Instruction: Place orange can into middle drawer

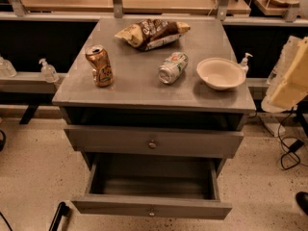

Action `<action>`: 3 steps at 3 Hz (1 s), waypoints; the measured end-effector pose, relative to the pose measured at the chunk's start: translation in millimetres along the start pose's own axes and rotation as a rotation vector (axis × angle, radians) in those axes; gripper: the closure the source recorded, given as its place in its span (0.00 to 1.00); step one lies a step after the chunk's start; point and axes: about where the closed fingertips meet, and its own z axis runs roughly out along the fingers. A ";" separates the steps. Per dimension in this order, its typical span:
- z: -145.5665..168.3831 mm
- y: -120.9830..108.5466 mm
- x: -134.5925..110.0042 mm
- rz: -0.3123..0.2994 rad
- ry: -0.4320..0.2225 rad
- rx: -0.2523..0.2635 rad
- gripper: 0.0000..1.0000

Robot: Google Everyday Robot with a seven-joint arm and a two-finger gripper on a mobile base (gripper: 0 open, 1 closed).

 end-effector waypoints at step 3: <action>64.8 -40.5 -96.3 -0.134 -0.133 -0.062 0.00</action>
Offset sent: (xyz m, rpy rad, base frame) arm 0.0645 0.0669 -0.0120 0.0238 0.0414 0.1854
